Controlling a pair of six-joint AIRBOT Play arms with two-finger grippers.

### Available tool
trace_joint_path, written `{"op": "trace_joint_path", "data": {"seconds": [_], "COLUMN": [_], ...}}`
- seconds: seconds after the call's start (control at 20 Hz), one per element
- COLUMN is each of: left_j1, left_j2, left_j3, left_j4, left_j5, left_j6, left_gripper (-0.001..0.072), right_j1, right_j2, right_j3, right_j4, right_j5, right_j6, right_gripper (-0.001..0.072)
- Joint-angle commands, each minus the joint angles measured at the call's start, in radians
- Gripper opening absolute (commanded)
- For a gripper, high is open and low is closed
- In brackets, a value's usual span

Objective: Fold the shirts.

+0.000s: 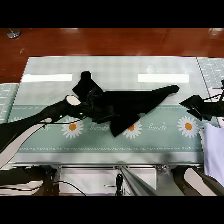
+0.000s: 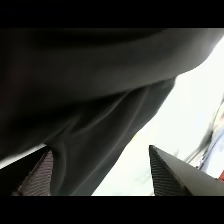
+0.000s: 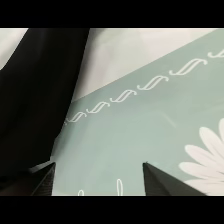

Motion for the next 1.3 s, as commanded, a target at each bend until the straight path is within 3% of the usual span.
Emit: {"op": "trace_joint_path", "data": {"seconds": [0.0,0.05,0.1,0.15,0.35,0.5,0.7,0.95,1.25], "left_j1": [-0.027,-0.027,-0.024,-0.023,-0.023,-0.023,-0.023,-0.023,-0.023], "left_j2": [-0.057,-0.059,-0.059,-0.059,-0.058,-0.054,-0.054,-0.054,-0.053], "left_j3": [0.085,0.103,0.117,0.132,0.173,0.177,0.177,0.177,0.178], "left_j4": [-0.003,-0.003,-0.003,-0.003,-0.002,-0.003,-0.003,-0.003,-0.003], "left_j5": [-0.031,-0.032,-0.036,-0.039,-0.082,-0.093,-0.116,-0.138,-0.134], "left_j6": [0.000,0.000,0.001,0.005,0.014,0.019,0.019,0.019,0.019], "left_gripper": [0.0679,0.0498,0.0115,0.0024,0.0025,0.0024,0.0025,0.0025,0.0025], "right_j1": [-0.001,-0.001,-0.001,-0.001,-0.001,0.042,0.163,0.246,0.296], "right_j2": [0.001,0.001,0.001,0.001,-0.004,-0.037,-0.224,-0.512,-0.660], "right_j3": [0.000,0.000,0.000,0.000,0.000,0.003,0.086,0.307,0.431], "right_j4": [0.000,0.000,0.000,0.000,0.029,0.113,0.121,0.125,0.116], "right_j5": [0.005,0.006,0.005,0.004,-0.035,-0.158,-0.276,-0.160,-0.110], "right_j6": [0.001,0.001,0.001,0.001,0.010,0.012,0.053,0.092,0.150], "right_gripper": [0.0625,0.0625,0.0625,0.0625,0.0625,0.0624,0.0624,0.0625,0.0612]}}
